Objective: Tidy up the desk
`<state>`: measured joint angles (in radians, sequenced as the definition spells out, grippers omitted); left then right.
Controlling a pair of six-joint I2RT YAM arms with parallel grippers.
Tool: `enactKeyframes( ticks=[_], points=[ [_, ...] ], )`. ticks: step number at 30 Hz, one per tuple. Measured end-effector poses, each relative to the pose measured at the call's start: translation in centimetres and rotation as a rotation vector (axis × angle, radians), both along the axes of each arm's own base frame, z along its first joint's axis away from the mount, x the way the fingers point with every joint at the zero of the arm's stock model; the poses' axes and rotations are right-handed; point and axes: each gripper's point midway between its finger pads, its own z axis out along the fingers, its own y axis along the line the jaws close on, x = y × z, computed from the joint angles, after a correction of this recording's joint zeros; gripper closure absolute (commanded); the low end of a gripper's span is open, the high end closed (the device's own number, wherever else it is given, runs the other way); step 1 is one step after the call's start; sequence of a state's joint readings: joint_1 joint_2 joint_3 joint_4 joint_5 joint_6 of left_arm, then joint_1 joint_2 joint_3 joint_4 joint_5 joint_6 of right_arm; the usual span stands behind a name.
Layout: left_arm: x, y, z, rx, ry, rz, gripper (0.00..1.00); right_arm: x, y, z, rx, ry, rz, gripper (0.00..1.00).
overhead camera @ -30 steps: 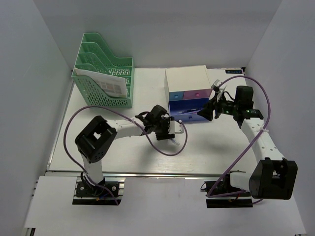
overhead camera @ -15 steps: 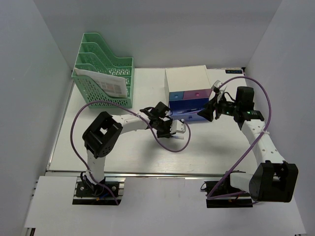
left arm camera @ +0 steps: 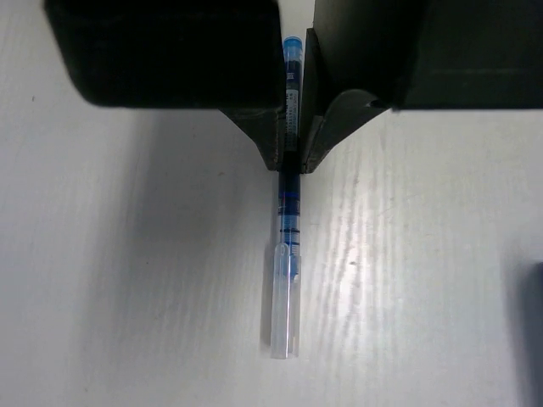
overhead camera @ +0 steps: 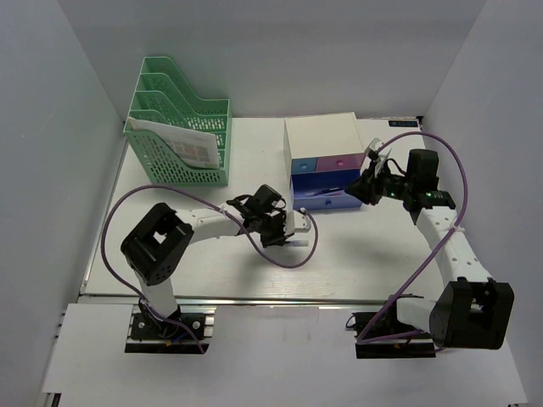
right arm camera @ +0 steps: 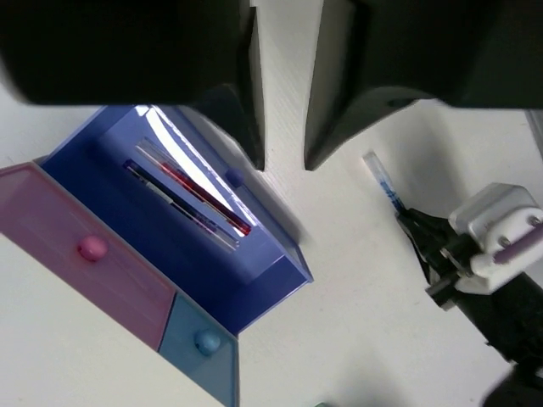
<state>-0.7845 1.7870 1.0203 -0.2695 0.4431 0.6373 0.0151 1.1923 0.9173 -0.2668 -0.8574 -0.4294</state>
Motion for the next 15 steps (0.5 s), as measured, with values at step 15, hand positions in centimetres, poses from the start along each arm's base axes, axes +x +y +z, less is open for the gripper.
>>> enactKeyframes(
  ticks=[15],
  points=[
    [11.2, -8.4, 14.4, -0.295, -0.322, 0.152, 1.00, 0.7, -2.6, 0.5, -0.061, -0.128, -0.208, 1.00]
  ],
)
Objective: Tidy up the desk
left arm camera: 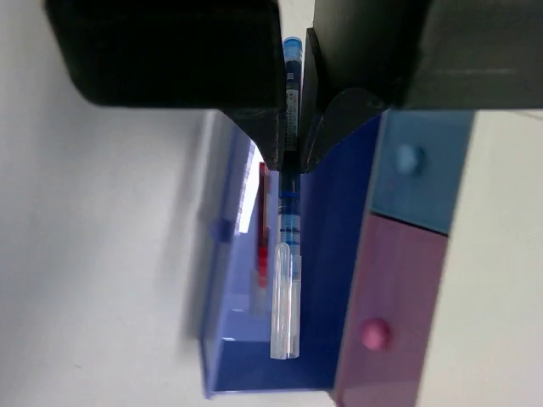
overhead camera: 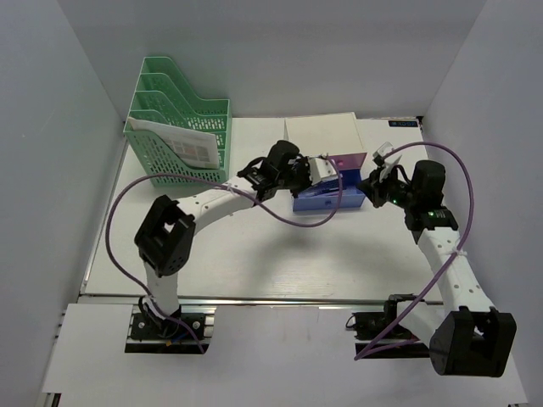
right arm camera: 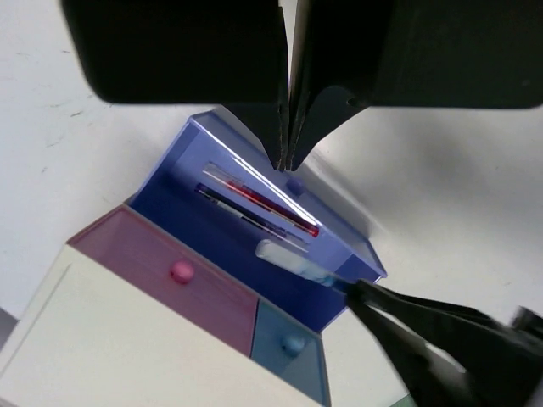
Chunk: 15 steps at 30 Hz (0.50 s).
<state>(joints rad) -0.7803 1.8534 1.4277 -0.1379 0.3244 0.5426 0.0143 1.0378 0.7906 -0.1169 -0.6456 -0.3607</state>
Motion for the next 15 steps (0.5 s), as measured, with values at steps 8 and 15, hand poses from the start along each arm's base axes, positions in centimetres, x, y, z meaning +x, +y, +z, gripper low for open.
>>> enactKeyframes(
  ticks=[8, 15],
  points=[
    [4.7, -2.1, -4.4, 0.063, -0.028, 0.079, 0.66, 0.5, -0.3, 1.0, 0.001, -0.045, -0.026, 0.74],
    [5.0, -2.0, -4.6, 0.047, -0.004, 0.119, 0.54, 0.4, 0.0, 1.1, -0.006, -0.063, 0.002, 0.67]
  ],
)
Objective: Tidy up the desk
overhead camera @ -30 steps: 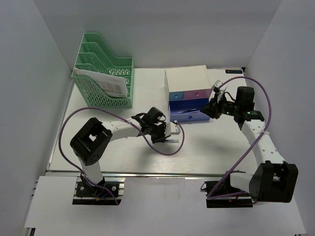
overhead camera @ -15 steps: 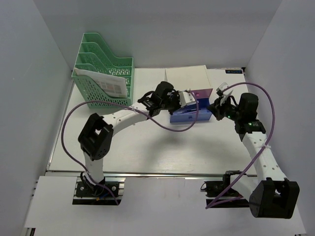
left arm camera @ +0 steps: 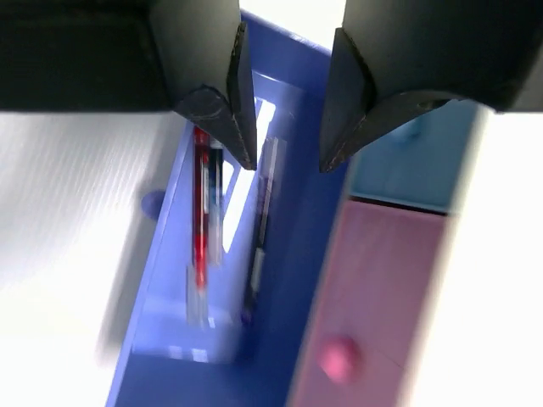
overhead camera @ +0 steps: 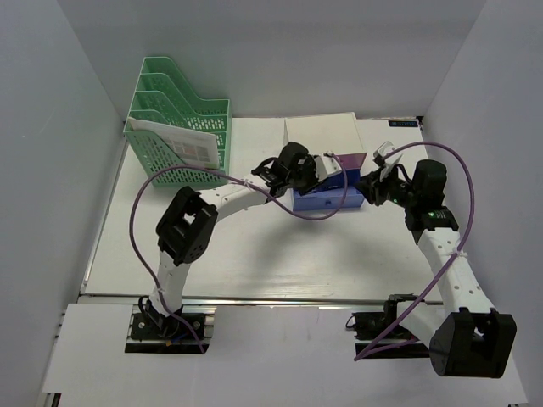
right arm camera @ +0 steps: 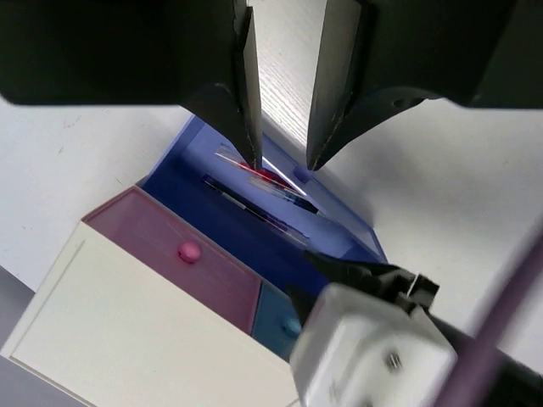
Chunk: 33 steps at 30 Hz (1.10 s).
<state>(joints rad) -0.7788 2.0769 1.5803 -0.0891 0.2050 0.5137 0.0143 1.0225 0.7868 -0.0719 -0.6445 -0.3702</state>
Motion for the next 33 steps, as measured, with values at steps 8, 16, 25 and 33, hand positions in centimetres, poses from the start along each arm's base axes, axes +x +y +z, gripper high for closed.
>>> enactKeyframes(
  ticks=[8, 16, 25, 33],
  points=[
    [-2.5, 3.1, 10.2, -0.247, 0.001, 0.169, 1.00, -1.5, 1.1, -1.8, -0.047, -0.021, 0.181, 0.97],
    [-11.8, 13.6, 12.7, -0.422, 0.148, 0.372, 0.37, -5.3, 3.7, -9.2, -0.140, 0.066, 0.535, 1.00],
    [-15.5, 20.5, 7.5, -0.395, 0.156, 0.546, 0.06, -1.9, 4.3, -14.0, -0.435, 0.073, 0.525, 1.00],
    [-15.1, 22.7, 8.5, -0.390, 0.097, 0.635, 0.02, 4.7, 2.2, -14.8, -0.702, 0.013, 0.337, 1.00]
  ],
)
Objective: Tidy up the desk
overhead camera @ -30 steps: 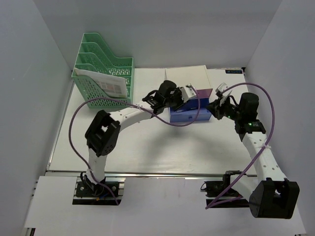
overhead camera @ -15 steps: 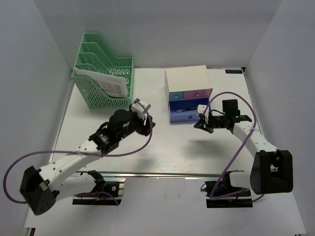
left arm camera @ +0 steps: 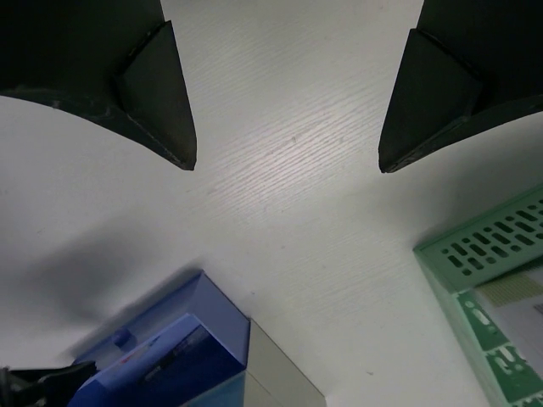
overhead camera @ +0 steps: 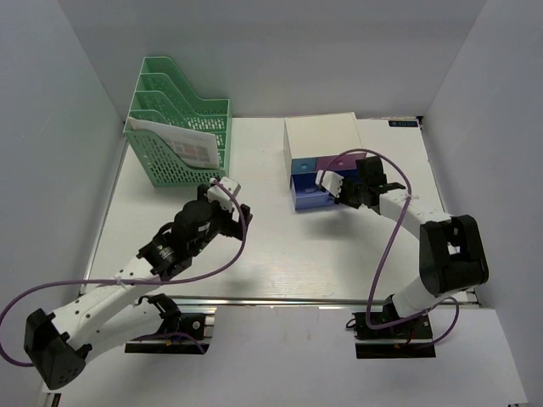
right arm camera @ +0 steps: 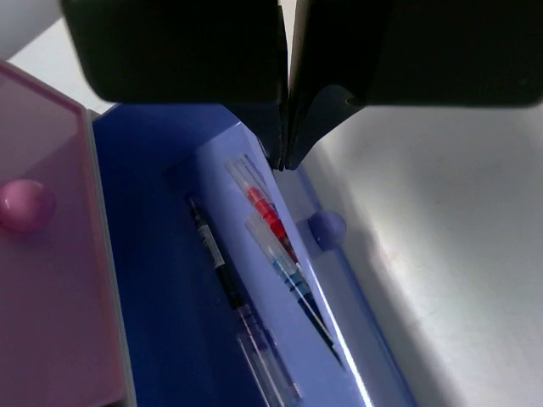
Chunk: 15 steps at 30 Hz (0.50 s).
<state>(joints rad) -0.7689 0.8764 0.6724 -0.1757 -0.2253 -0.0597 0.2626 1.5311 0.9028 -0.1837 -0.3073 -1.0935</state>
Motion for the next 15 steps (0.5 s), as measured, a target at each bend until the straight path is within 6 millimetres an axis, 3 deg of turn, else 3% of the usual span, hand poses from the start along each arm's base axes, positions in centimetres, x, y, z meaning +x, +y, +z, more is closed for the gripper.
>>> enactKeyframes(
  ticks=[7, 15],
  points=[
    [-0.3, 1.5, 3.1, -0.062, -0.085, 0.049, 0.02, 2.3, -0.4, -2.0, -0.101, -0.036, -0.066, 1.00],
    [-0.2, 1.6, 2.9, -0.056, -0.081, 0.056, 0.02, 5.6, 1.8, -1.5, -0.101, -0.124, -0.077, 1.00]
  ],
)
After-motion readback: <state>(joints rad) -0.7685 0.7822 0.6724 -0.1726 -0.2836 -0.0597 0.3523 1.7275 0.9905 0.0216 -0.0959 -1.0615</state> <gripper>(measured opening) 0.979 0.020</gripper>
